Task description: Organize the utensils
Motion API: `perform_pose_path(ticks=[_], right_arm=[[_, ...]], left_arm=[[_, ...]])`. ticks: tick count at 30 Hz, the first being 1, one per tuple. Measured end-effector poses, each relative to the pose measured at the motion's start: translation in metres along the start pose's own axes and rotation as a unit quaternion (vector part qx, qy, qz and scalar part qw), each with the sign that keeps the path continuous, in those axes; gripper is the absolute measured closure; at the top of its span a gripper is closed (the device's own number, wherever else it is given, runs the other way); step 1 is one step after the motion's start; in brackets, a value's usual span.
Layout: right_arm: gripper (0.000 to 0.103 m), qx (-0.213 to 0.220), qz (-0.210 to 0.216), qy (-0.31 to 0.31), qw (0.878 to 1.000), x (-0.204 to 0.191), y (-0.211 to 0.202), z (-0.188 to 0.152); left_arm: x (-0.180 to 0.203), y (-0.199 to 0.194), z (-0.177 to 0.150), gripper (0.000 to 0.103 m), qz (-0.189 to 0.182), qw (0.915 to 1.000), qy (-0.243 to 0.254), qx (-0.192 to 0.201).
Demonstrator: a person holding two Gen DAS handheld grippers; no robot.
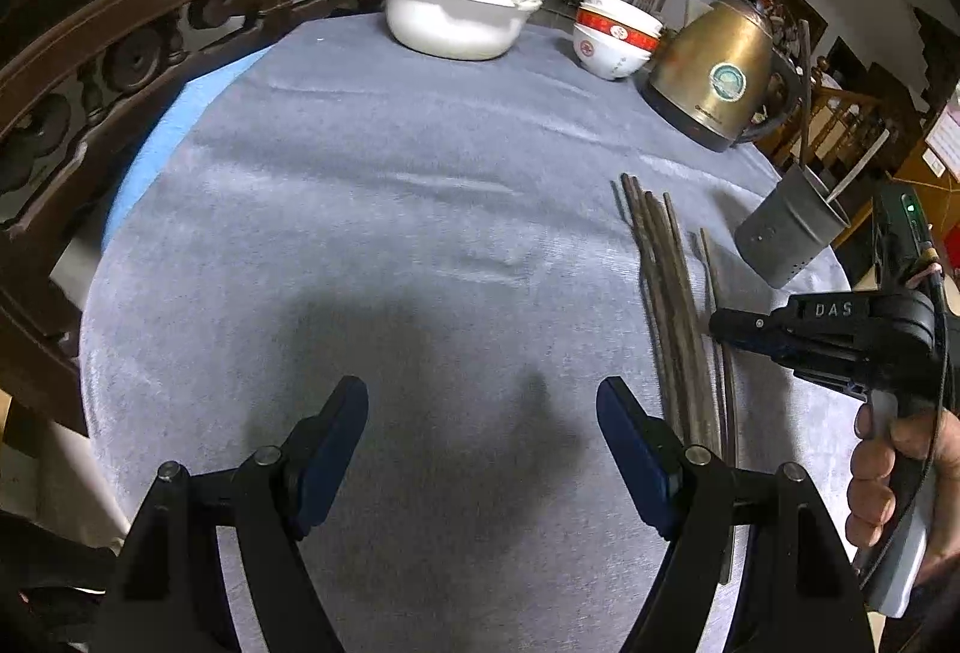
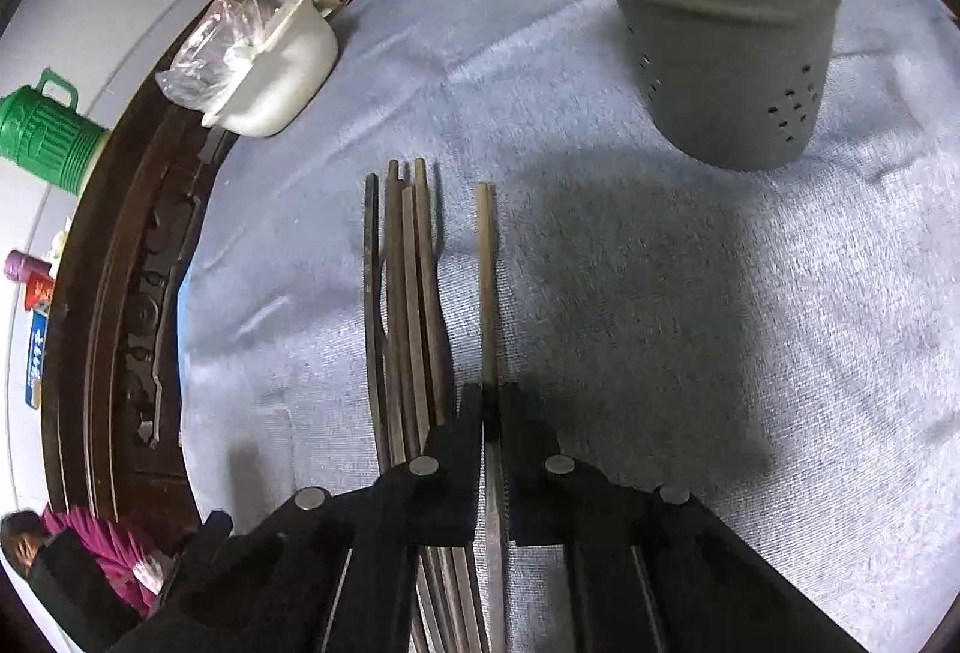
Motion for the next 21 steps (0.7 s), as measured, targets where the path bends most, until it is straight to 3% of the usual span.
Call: perform_pose_path(ticks=[10,17,20,21], right_arm=[[0.097,0.002,-0.046,-0.035,0.998,0.033,-0.022,0.01],[0.097,0.006,-0.01,-0.021,1.0,0.045,-0.021,0.007],[0.097,0.005,0.004,-0.015,1.0,0.047,-0.021,0.007],[0.097,0.005,0.006,-0.016,1.0,0.047,-0.021,0.008]], left_arm=[[0.048,0.045,0.043,0.024,-0.021,0.9962,0.03,-0.079],[0.07,0.076,0.064,0.025,0.004,0.9912,0.052,-0.122],[0.072,0.085,0.065,0.036,0.019,0.9882,0.065,-0.138],[0.072,0.086,0.065,0.047,0.03,0.9882,0.069,-0.133]])
Point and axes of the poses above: each gripper's, at about its wrist camera, not at the fingertips, and y roughly the way its jaws point, x to its right, z to its top, the point moved 5 cm from there along y, roughly the way its jaws point, and after that the axes turned 9 degrees about y, right-handed, at the moved point
